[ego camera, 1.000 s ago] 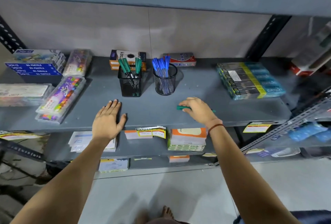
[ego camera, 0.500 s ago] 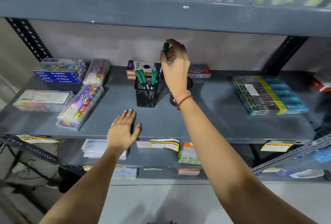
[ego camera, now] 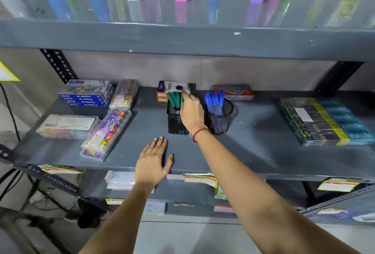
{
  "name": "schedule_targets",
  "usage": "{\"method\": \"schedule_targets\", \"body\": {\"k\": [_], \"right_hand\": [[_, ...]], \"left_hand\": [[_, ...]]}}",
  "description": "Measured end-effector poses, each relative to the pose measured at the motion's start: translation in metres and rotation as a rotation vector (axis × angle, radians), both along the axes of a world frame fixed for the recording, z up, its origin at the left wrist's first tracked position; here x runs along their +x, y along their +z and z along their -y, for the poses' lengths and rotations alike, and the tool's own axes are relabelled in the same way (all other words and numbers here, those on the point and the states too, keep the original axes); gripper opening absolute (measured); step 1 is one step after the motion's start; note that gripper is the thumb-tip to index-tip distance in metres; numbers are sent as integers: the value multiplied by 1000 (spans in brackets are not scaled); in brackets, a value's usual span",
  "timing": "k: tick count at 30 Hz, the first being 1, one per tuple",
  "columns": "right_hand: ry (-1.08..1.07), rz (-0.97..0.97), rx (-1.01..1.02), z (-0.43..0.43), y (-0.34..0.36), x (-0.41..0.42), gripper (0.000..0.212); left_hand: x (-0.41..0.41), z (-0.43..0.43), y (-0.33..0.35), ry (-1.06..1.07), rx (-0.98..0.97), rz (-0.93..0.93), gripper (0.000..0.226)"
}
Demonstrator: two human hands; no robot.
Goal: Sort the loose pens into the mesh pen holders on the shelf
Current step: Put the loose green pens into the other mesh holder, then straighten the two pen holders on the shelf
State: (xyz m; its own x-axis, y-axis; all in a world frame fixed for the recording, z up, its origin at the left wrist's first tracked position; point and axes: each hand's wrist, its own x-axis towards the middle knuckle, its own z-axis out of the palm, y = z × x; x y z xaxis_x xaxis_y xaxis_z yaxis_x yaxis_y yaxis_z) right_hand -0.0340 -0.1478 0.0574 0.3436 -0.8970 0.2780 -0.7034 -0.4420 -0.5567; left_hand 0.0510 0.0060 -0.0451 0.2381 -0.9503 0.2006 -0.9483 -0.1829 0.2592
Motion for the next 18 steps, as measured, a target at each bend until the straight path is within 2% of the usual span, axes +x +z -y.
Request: {"method": "schedule_targets", "body": {"k": [3, 8, 13, 15, 18], "right_hand": [[-4, 48, 3, -5, 1, -5, 51], [-42, 247, -4, -23, 2, -46, 37], [-179, 358, -82, -29, -16, -96, 32], [-239, 375, -41, -24, -20, -112, 37], [-258, 374, 82, -14, -24, -122, 65]], "left_hand": [[-1, 0, 0, -3, -13, 2, 61], [1, 0, -2, -7, -26, 3, 62], [1, 1, -3, 1, -26, -35, 66], [2, 3, -2, 23, -35, -86, 69], [0, 13, 5, 118, -73, -274, 69]]}}
